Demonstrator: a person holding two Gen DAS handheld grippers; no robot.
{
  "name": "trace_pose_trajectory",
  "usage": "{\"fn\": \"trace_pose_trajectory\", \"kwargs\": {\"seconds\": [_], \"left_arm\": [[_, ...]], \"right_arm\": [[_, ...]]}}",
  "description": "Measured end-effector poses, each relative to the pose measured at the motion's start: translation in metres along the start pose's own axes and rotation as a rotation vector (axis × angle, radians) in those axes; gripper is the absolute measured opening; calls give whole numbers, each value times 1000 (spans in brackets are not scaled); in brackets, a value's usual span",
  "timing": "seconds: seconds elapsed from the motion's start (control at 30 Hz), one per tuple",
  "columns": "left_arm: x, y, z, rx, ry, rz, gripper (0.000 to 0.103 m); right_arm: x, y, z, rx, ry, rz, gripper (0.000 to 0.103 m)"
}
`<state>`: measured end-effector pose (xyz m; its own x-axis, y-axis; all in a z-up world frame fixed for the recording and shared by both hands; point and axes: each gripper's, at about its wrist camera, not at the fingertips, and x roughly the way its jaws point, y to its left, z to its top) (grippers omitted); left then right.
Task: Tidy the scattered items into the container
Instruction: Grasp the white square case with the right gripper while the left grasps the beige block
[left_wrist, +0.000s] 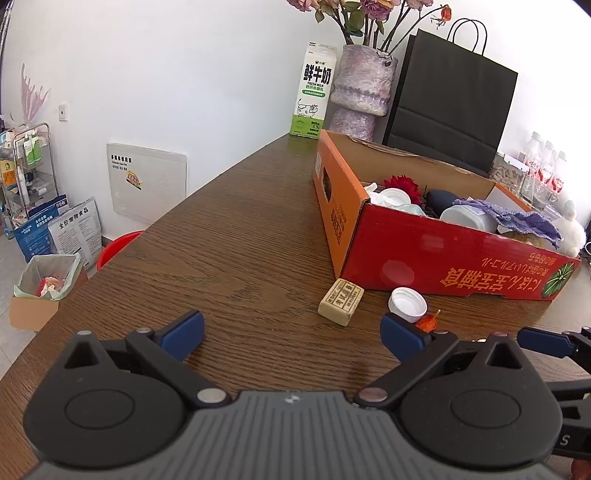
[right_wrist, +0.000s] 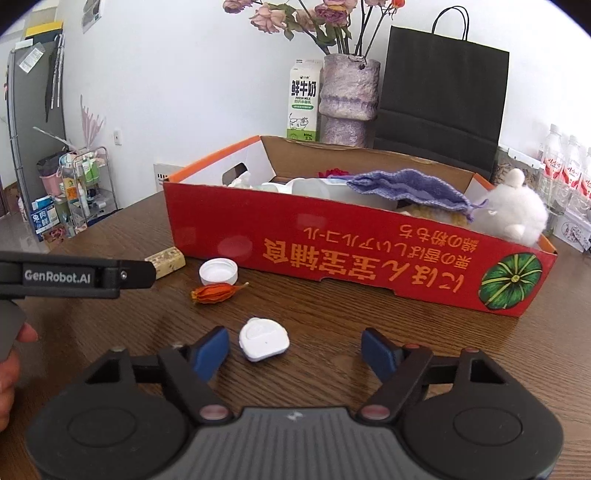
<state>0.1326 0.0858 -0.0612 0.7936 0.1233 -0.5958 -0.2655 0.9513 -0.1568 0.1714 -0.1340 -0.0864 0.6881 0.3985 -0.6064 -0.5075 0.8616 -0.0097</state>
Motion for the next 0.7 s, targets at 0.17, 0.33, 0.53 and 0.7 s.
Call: {"fn": "trace_pose_trajectory", "kwargs": {"seconds": [0.17,0.33,0.53,0.7], "left_arm": [[1,-4,0,12,4,5,103],[2,-6,0,20,7,11,103],[3,-7,0,37,13,23,103],[4,-11,0,64,16,41,103]], "right_arm": [[-3,-5,0,36,-17,-5,26],[-2,-8,1,53,-18,-21,26],[-2,-13,1,88,-23,-41,26],[-2,-18,1,117,-26,-53,26]]}}
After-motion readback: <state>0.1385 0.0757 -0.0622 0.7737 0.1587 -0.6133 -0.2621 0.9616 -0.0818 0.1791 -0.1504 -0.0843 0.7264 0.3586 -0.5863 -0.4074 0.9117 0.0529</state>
